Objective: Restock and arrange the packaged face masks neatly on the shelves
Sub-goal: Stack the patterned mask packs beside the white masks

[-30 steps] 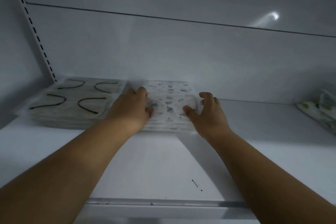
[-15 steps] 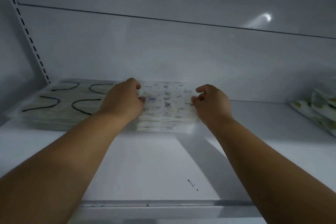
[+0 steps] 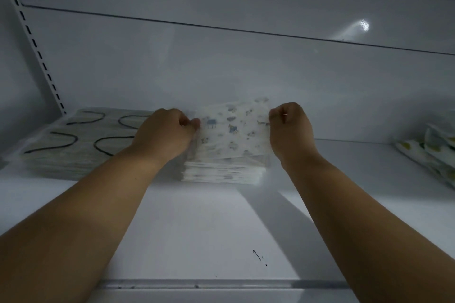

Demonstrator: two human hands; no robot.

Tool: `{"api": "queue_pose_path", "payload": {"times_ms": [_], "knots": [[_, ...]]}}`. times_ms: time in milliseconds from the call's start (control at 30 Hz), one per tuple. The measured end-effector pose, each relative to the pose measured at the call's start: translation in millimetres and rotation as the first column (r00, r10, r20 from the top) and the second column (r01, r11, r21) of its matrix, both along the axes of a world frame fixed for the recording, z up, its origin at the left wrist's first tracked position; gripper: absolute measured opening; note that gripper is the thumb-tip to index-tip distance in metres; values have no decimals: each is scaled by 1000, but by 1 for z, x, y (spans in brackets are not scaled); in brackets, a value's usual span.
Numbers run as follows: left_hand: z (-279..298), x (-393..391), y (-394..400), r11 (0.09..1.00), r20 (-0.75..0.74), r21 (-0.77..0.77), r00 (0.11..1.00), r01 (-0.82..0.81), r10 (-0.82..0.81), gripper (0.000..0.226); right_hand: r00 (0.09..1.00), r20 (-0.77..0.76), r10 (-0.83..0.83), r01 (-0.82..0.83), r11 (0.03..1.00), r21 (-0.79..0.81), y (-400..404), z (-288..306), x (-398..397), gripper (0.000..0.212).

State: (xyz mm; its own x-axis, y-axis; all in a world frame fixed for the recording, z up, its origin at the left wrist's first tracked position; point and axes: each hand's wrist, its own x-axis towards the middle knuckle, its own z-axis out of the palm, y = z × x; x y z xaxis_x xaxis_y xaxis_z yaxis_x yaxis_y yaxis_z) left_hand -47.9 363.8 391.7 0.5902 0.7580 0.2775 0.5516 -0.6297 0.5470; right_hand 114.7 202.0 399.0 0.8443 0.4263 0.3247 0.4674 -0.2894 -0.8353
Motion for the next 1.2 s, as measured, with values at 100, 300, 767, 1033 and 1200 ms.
{"api": "queue_pose_path", "payload": {"times_ms": [100, 300, 767, 1033, 1200], "knots": [[5, 6, -1, 990, 112, -143, 994, 12, 4, 32, 981, -194, -2, 32, 988, 151, 9, 11, 2, 15], [17, 25, 28, 966, 373, -256, 920, -26, 124, 12, 918, -390, 68, 10, 981, 194, 37, 18, 22, 11], [-14, 65, 59, 999, -83, -40, 996, 18, -21, 24, 1000, 20, 1, 8, 899, -437, 63, 2, 55, 24], [-9, 63, 52, 942, -216, 140, 938, 305, -272, 26, 972, 176, 155, -10, 778, -628, 65, -6, 53, 29], [-12, 59, 51, 938, -155, 167, 948, 303, -278, 26, 926, 300, 230, 30, 747, -664, 60, -5, 48, 32]]}}
